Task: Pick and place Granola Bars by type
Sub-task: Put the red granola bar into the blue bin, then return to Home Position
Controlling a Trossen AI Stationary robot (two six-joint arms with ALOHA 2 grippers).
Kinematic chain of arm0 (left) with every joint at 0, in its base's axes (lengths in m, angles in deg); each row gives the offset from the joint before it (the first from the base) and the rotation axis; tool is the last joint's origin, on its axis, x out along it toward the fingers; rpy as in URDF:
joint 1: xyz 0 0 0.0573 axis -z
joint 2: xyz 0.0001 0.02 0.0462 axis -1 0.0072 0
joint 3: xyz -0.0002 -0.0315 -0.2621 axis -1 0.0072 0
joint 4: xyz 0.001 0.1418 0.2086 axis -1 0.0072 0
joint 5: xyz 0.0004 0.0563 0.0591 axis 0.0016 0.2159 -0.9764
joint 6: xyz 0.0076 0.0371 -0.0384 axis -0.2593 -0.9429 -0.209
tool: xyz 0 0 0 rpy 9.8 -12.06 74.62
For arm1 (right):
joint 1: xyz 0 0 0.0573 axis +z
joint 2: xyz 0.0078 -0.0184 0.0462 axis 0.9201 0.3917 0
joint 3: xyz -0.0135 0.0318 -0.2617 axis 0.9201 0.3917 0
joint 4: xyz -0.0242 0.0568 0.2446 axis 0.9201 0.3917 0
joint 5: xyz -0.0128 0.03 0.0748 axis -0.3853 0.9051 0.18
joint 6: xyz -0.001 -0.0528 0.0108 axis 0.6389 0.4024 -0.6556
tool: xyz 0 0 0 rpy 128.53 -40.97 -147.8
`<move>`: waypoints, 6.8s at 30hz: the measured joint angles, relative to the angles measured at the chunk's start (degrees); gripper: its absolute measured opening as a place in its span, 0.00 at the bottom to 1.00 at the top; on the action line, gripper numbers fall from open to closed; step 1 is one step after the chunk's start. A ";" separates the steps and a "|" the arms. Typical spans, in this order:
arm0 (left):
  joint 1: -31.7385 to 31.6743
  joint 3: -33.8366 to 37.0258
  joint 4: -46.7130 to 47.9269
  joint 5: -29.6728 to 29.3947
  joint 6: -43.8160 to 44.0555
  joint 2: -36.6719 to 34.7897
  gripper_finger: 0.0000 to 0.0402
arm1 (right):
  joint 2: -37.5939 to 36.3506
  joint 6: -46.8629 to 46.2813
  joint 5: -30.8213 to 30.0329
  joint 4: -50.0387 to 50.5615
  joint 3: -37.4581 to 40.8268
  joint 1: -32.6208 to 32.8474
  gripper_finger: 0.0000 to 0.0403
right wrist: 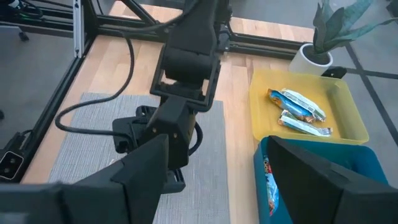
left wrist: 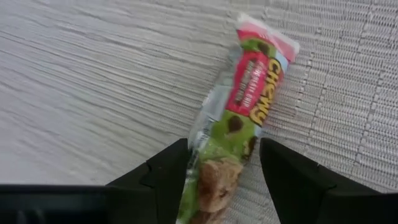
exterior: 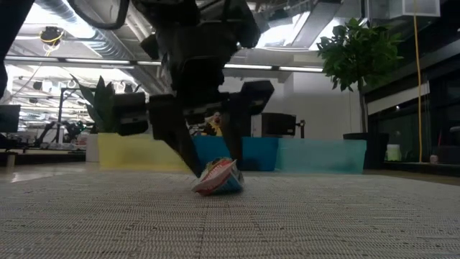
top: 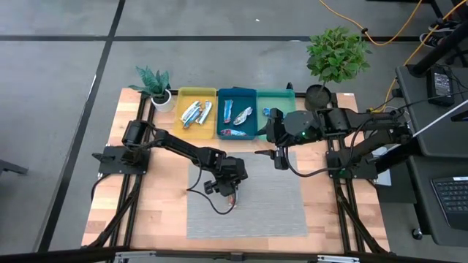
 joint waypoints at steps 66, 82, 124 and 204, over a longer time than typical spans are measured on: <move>-29.02 -14.09 4.12 -14.56 47.03 -33.46 0.02 | 0.02 3.24 -6.05 -4.11 -0.02 -2.27 0.68; -42.38 -18.29 2.50 -6.54 49.98 -7.64 0.02 | -1.86 15.28 -1.45 -3.41 -0.07 -15.79 0.68; -47.32 -22.82 -0.22 10.22 57.02 -6.18 0.45 | -4.35 21.16 13.71 -0.57 0.02 -28.46 0.68; -23.37 69.31 -20.91 -6.39 85.19 -112.75 0.01 | -77.42 -4.24 -2.44 -48.67 90.88 -8.24 0.00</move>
